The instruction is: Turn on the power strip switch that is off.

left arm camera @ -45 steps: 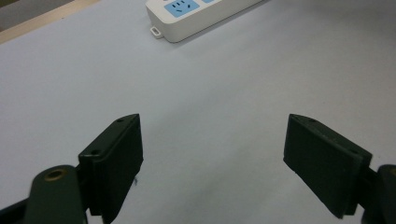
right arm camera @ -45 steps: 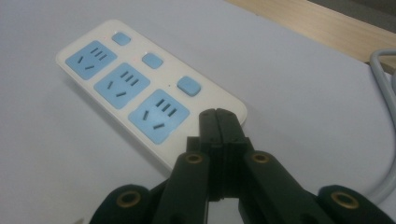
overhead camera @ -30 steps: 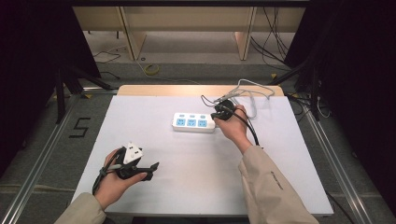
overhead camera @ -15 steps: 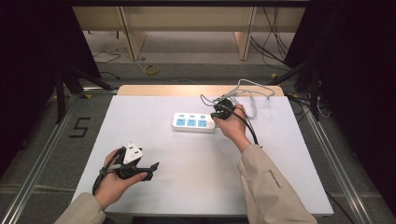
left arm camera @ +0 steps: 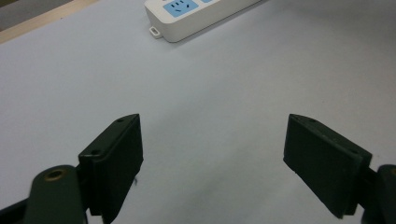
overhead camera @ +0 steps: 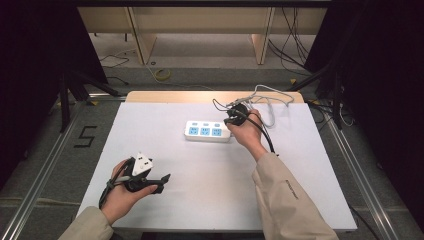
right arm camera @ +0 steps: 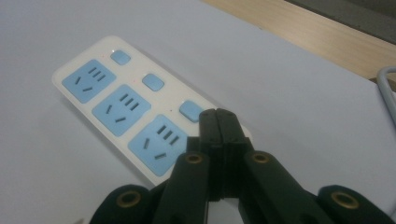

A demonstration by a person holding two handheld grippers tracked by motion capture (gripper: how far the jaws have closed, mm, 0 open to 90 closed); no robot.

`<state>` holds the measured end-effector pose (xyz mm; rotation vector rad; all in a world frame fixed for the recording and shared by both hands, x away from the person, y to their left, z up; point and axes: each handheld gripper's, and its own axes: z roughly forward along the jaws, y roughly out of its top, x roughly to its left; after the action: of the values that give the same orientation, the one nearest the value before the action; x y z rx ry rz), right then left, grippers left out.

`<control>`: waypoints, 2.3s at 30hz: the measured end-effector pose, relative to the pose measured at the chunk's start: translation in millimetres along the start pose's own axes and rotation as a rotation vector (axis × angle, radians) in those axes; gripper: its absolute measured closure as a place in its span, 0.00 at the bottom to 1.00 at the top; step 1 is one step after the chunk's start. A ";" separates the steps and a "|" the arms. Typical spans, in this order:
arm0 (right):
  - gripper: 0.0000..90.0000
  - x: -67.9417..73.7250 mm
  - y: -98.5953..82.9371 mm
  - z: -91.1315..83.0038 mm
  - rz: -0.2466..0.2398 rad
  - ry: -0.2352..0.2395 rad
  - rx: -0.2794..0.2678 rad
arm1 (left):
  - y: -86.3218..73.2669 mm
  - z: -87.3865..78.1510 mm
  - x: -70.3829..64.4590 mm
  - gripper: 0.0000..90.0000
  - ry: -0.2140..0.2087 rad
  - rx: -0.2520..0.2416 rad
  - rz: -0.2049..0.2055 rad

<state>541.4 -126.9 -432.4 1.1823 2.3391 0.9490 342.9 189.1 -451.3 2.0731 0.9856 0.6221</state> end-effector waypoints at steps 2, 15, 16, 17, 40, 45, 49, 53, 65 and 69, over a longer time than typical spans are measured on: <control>1.00 -0.1 0.9 0.5 0.001 -0.001 0.002 | -0.1 0.1 0.1 0.22 -0.001 -0.001 -0.001; 1.00 2.7 8.4 5.2 0.001 0.007 0.000 | -0.1 0.2 -0.2 0.22 -0.002 -0.004 0.001; 1.00 3.2 8.6 5.9 0.001 0.007 0.001 | 0.0 0.0 -0.1 0.22 -0.003 -0.002 0.001; 1.00 3.5 8.8 6.8 0.001 0.010 0.001 | -0.1 0.2 -0.2 0.22 -0.003 -0.004 0.000; 1.00 6.6 15.4 18.9 -0.005 0.009 0.019 | 0.2 0.2 -0.6 0.22 -0.008 -0.006 0.001; 1.00 7.7 16.9 21.6 -0.010 0.012 0.023 | 0.2 0.1 -0.5 0.22 -0.008 -0.007 0.001; 1.00 8.3 17.8 24.1 -0.012 0.010 0.028 | 0.3 0.1 -0.7 0.22 -0.008 -0.007 0.001; 1.00 8.6 18.2 26.4 -0.012 0.009 0.032 | 0.4 0.1 -0.8 0.22 -0.009 -0.008 0.001; 1.00 8.7 18.3 34.2 -0.011 0.007 0.053 | 0.3 0.1 -0.8 0.22 -0.010 -0.008 0.001; 1.00 10.0 19.5 36.4 -0.015 0.008 0.053 | 0.4 0.1 -0.9 0.22 -0.011 -0.008 0.001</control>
<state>567.5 -95.7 -444.8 1.1821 2.3894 0.8932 342.7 188.2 -451.2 2.0679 0.9741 0.6142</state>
